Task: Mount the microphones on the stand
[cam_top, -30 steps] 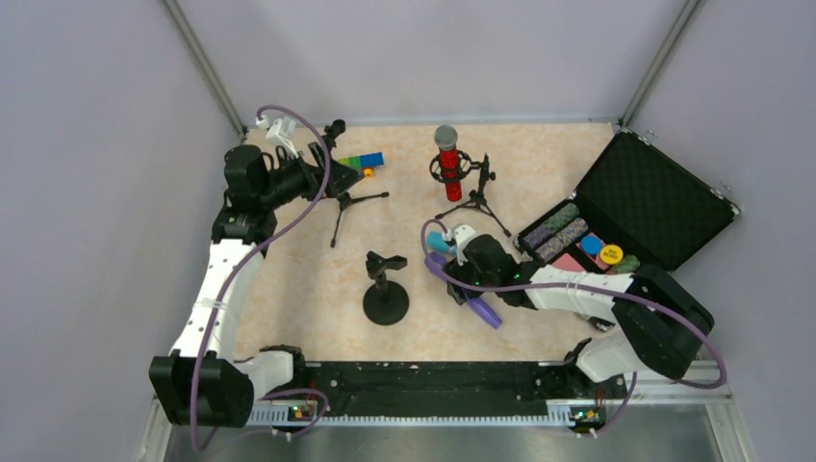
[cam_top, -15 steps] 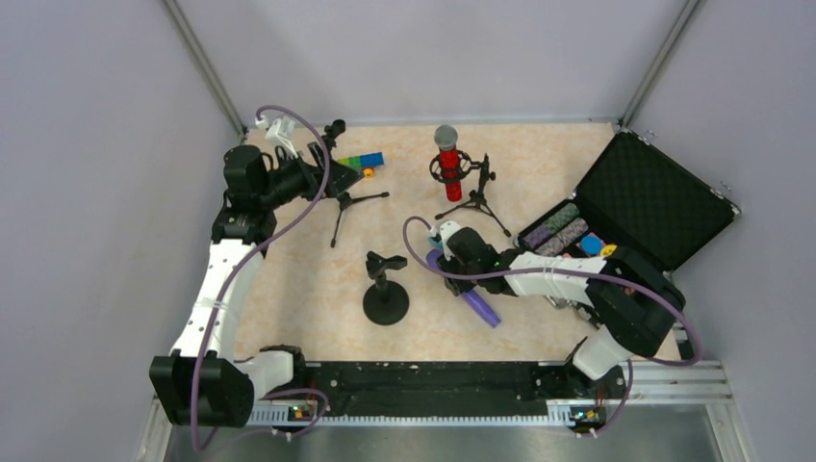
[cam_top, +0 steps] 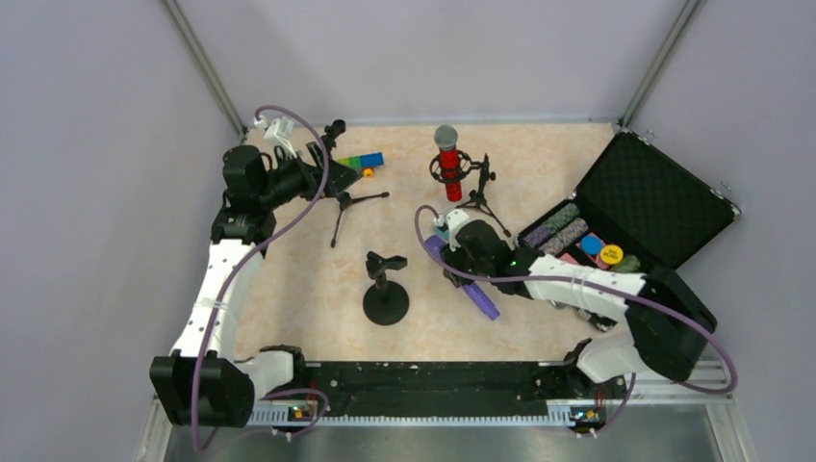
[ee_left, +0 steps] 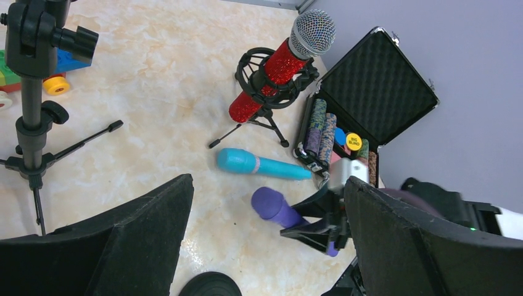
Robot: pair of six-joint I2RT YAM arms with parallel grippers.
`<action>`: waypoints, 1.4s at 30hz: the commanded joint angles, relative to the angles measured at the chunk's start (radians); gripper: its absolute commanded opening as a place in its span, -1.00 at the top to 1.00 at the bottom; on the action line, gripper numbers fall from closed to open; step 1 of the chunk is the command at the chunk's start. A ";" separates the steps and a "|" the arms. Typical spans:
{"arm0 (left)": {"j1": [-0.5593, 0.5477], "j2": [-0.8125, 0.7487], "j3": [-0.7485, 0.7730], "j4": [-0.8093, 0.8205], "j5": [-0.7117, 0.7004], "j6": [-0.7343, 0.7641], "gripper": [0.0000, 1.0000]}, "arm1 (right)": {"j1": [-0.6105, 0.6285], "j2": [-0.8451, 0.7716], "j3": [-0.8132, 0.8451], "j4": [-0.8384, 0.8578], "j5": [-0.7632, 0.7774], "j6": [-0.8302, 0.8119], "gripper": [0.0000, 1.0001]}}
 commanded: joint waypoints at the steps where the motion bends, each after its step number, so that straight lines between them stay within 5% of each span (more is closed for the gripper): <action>1: 0.006 -0.013 -0.001 0.047 0.010 0.001 -0.91 | 0.008 -0.181 0.002 0.089 0.052 0.006 1.00; 11: -0.013 -0.055 0.020 0.070 0.031 0.026 -0.91 | 0.006 -0.556 -0.170 0.456 0.195 0.026 1.00; 15: -0.100 -0.064 0.058 0.062 0.027 0.073 -0.91 | 0.001 -0.631 -0.180 0.551 0.225 0.082 1.00; 23: -0.410 -0.062 0.114 0.061 -0.038 0.140 -0.91 | -0.060 -0.587 -0.064 0.584 0.026 0.254 1.00; 30: -0.590 -0.004 0.066 0.191 -0.069 0.074 -0.86 | -0.140 -0.559 -0.032 0.782 -0.124 0.410 1.00; 42: -0.692 0.163 0.070 0.327 0.013 0.040 -0.68 | -0.143 -0.549 -0.017 0.915 -0.155 0.454 1.00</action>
